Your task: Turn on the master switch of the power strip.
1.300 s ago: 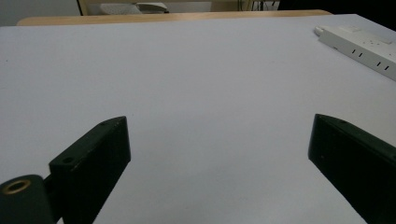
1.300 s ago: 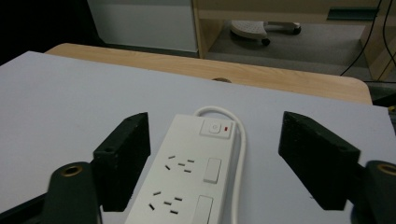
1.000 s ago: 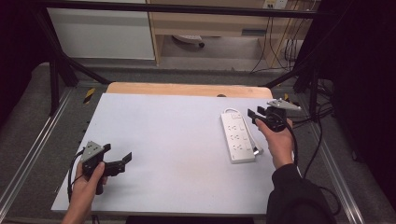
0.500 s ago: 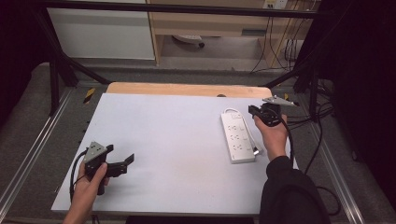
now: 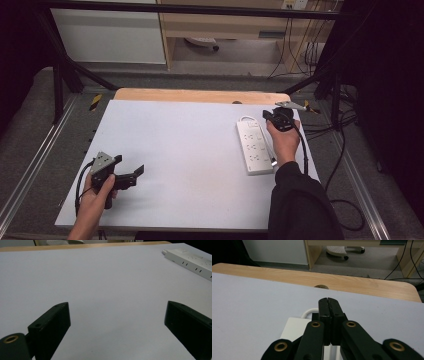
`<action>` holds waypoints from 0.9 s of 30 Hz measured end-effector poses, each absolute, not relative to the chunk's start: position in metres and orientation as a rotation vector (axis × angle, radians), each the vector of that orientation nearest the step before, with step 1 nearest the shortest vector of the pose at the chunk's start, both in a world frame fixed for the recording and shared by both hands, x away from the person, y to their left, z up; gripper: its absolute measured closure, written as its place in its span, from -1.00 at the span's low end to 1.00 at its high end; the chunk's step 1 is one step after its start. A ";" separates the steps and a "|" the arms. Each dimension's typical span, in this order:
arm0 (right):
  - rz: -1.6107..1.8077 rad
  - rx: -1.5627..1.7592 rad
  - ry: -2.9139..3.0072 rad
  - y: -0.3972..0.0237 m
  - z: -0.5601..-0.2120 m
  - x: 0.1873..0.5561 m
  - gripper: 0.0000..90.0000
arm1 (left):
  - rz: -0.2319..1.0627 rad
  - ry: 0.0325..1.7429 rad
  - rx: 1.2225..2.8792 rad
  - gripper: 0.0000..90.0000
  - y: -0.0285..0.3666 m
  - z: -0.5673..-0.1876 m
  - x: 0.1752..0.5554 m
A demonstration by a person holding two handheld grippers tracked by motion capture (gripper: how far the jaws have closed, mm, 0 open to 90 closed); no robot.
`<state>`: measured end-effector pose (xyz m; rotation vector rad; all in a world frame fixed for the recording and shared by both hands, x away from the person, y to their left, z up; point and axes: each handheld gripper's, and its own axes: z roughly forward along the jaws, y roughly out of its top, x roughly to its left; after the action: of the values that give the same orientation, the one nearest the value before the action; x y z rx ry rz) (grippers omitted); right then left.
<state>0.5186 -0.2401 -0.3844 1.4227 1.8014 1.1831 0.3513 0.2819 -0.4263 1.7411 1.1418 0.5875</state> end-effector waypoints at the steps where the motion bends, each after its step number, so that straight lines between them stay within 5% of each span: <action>1: 1.179 1.427 1.805 -0.237 -0.387 0.521 1.00 | 0.586 1.142 1.744 -0.86 0.282 -0.426 0.352; 27: 1.132 1.417 1.868 -0.205 -0.394 0.531 1.00 | 0.579 1.140 1.747 -0.85 0.283 -0.426 0.350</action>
<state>0.5309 -0.2052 -0.3943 1.4171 1.8682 1.1317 0.3498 0.2834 -0.4258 1.7467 1.1396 0.5793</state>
